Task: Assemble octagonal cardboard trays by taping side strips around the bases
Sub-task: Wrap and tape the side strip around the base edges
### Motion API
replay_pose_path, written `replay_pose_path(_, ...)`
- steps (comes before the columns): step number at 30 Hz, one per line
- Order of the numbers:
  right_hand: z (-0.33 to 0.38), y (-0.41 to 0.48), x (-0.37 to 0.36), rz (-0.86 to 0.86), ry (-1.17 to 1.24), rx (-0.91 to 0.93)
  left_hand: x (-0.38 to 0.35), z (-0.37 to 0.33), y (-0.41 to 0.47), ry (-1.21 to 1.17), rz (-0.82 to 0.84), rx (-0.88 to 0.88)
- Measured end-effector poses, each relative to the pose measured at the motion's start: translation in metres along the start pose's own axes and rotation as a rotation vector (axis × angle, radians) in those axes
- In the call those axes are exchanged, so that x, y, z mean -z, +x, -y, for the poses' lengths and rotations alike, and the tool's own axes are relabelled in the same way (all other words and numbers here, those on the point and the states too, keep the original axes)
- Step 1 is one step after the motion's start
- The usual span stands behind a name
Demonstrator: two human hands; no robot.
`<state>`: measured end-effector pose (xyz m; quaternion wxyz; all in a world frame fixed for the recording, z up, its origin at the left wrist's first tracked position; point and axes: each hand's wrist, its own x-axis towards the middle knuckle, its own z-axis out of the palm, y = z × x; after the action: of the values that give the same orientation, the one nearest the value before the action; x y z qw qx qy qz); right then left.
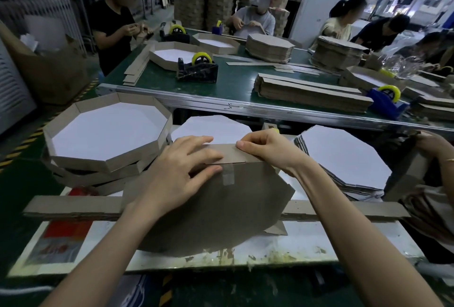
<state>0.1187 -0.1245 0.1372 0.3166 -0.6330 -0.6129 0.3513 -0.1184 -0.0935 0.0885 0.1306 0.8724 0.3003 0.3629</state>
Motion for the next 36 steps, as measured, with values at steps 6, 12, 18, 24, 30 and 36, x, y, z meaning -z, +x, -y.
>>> replay_pose_path(6,-0.007,-0.006,-0.007,-0.064,-0.086,0.087,0.003,-0.004,0.0,-0.115,-0.012,0.001)
replay_pose_path(12,-0.012,-0.009,-0.02,-0.276,-0.202,0.246,0.002,-0.006,0.001,-0.109,0.024,0.046)
replay_pose_path(18,-0.01,-0.011,-0.026,-0.415,-0.264,0.187,0.01,-0.005,0.008,-0.165,0.172,0.079)
replay_pose_path(24,-0.007,-0.012,-0.027,-0.445,-0.305,0.197,0.003,-0.025,0.025,-0.186,0.014,0.205)
replay_pose_path(30,-0.015,-0.013,-0.026,-0.451,-0.247,0.216,-0.001,-0.024,0.02,0.081,0.035,0.013)
replay_pose_path(36,-0.018,-0.013,-0.027,-0.446,-0.2,0.227,-0.002,-0.021,0.018,0.262,0.067,-0.096)
